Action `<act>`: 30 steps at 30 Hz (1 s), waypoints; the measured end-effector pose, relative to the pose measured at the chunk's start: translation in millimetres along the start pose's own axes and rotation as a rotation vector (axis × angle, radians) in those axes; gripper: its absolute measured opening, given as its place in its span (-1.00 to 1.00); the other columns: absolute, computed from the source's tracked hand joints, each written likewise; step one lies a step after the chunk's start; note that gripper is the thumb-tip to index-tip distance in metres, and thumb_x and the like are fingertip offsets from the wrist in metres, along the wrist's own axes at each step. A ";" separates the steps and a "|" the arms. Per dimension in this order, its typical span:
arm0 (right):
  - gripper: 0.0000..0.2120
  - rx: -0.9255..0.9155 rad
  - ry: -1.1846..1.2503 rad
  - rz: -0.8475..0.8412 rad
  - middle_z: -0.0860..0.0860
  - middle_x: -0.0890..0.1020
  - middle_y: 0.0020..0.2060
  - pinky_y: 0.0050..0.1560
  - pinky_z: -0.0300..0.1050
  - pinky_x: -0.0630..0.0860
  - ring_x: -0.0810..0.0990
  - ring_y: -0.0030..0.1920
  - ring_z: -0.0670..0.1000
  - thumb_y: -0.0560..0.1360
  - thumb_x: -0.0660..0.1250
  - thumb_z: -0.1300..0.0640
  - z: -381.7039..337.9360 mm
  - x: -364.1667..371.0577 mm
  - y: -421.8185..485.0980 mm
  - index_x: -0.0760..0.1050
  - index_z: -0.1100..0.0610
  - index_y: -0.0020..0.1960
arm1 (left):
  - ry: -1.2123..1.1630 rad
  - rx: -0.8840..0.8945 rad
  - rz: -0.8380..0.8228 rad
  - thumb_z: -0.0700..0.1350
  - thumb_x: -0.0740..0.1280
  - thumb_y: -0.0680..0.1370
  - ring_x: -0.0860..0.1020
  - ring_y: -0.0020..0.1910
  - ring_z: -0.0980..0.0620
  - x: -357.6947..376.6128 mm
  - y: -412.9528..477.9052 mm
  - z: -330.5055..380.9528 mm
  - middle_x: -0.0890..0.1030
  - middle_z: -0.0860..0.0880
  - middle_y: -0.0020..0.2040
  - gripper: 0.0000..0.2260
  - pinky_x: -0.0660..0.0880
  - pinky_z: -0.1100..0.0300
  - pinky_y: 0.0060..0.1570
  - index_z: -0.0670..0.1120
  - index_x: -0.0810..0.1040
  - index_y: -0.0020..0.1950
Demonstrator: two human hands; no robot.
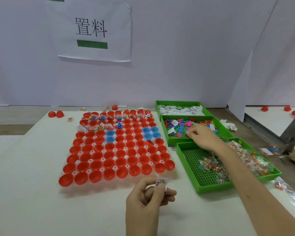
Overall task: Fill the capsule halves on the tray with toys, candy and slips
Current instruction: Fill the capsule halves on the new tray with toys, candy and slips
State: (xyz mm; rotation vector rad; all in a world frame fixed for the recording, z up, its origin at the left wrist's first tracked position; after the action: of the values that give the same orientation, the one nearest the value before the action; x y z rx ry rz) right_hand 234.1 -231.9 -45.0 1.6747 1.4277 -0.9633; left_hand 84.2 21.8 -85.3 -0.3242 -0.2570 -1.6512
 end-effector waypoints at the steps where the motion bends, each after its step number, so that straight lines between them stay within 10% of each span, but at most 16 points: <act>1: -0.59 0.014 0.011 0.031 0.39 0.61 -0.13 -0.36 -0.47 0.30 0.58 -0.20 0.29 0.68 0.18 0.08 2.8 -3.4 -0.4 0.57 0.45 0.08 | 0.001 -0.001 -0.001 -0.38 0.29 0.55 0.66 -0.36 -0.09 0.1 0.0 0.1 0.69 -0.23 -0.30 -0.88 0.56 0.25 -0.33 -0.24 0.59 -0.09; 5: -0.63 0.047 0.032 0.152 0.04 0.45 -0.50 -0.54 -0.40 0.28 0.31 -0.53 0.01 0.68 0.19 0.07 10.2 -17.5 0.5 0.65 0.33 0.06 | 0.009 0.001 0.007 -0.38 0.28 0.55 0.66 -0.35 -0.10 -1.1 -0.3 0.5 0.69 -0.23 -0.30 -0.88 0.56 0.26 -0.33 -0.23 0.59 -0.08; 10: -0.69 -0.034 -0.010 0.075 -0.03 0.66 0.12 0.04 -0.06 0.49 0.56 -0.06 -0.08 0.66 0.19 -0.04 -1.8 -10.4 -1.7 0.67 0.04 0.14 | 0.015 0.000 0.000 -0.38 0.28 0.56 0.67 -0.35 -0.11 -0.6 -0.4 0.8 0.69 -0.23 -0.30 -0.86 0.56 0.26 -0.33 -0.20 0.61 -0.08; 16: -0.57 0.004 -0.068 0.057 0.17 0.51 -0.36 -0.10 -0.07 0.53 0.42 -0.38 0.09 0.68 0.17 0.07 5.4 -3.6 0.4 0.47 0.33 -0.25 | 0.030 -0.005 -0.005 -0.38 0.28 0.56 0.67 -0.35 -0.11 0.7 -0.1 1.1 0.69 -0.23 -0.30 -0.84 0.57 0.25 -0.33 -0.20 0.61 -0.09; 19: -0.61 0.026 0.008 0.156 0.06 0.68 -0.08 -0.29 -0.27 0.43 0.51 -0.38 0.05 0.68 0.18 0.09 4.8 -16.9 -2.0 0.60 0.40 0.00 | 0.032 -0.007 -0.004 -0.38 0.28 0.56 0.67 -0.35 -0.11 0.5 -0.4 1.8 0.69 -0.22 -0.30 -0.85 0.57 0.25 -0.33 -0.21 0.61 -0.08; 23: -0.82 0.023 0.330 0.341 0.05 0.74 -0.10 -0.05 0.17 0.64 0.69 -0.09 0.21 0.62 0.31 0.09 0.9 -44.2 -12.7 0.69 0.06 0.06 | 0.031 -0.009 0.003 -0.38 0.27 0.56 0.67 -0.35 -0.11 -0.1 -0.4 2.6 0.69 -0.22 -0.30 -0.87 0.57 0.24 -0.34 -0.23 0.59 -0.07; 30: -0.96 -0.056 0.764 0.210 -0.01 0.75 -0.26 -0.27 -0.43 0.50 0.72 -0.16 -0.10 0.43 0.53 0.14 -34.0 -46.4 -33.7 0.72 0.07 -0.11 | 0.021 -0.029 0.012 -0.40 0.26 0.57 0.66 -0.36 -0.11 -0.3 0.0 2.0 0.69 -0.22 -0.29 -0.85 0.57 0.24 -0.35 -0.24 0.59 -0.08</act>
State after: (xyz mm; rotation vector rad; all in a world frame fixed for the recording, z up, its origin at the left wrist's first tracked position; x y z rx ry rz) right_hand 198.7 -218.5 9.9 2.2154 1.6629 -0.1435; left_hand 84.3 22.7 -83.5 -0.3296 -0.2158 -1.6469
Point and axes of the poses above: each hand's wrist, its own y-axis towards the middle knuckle, its own x-axis out of the palm, z = x × y, the point moved 10 cm from there along y, towards the middle knuckle
